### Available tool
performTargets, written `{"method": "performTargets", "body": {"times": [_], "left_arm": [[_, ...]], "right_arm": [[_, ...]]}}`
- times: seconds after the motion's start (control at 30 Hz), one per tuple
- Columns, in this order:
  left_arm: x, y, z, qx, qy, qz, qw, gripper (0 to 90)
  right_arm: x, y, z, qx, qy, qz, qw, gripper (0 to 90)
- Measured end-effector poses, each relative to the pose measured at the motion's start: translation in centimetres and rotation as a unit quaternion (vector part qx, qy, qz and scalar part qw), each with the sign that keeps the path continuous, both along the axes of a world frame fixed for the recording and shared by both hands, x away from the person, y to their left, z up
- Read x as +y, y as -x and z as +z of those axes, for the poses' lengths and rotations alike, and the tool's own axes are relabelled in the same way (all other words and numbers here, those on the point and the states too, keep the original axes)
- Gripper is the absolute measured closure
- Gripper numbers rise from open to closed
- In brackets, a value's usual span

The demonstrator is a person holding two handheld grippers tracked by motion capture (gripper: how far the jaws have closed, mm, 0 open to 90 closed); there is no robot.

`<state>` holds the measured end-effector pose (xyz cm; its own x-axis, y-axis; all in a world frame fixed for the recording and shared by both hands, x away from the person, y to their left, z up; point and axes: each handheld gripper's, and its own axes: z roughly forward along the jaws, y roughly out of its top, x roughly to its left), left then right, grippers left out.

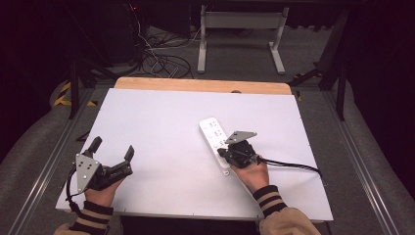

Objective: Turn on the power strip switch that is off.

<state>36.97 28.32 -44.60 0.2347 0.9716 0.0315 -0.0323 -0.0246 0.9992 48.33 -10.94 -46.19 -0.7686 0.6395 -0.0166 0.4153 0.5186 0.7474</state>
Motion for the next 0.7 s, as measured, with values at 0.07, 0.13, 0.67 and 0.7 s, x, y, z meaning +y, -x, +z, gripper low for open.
{"method": "performTargets", "body": {"times": [0.07, 0.13, 0.67, 0.7], "left_arm": [[0.00, -0.06, -0.03, 0.001, -0.001, 0.001, 1.0000, 0.3], [-0.03, -0.11, -0.03, 0.002, 0.000, 0.000, 1.0000, 0.3], [-0.19, -0.35, 0.06, 0.001, 0.003, -0.008, 1.0000, 0.3], [-0.22, -0.35, 0.04, 0.001, 0.002, -0.008, 1.0000, 0.3]], "right_arm": [[-0.78, -0.12, -0.18, -0.003, -0.009, -0.007, 0.9999, 90.0], [-1.04, -0.02, -0.23, 0.001, -0.016, -0.002, 0.9999, 90.0], [-0.69, 0.56, -0.38, -0.026, -0.021, 0.014, 0.9994, 90.0], [-0.62, 0.54, -0.36, -0.022, -0.023, 0.016, 0.9994, 90.0]]}}
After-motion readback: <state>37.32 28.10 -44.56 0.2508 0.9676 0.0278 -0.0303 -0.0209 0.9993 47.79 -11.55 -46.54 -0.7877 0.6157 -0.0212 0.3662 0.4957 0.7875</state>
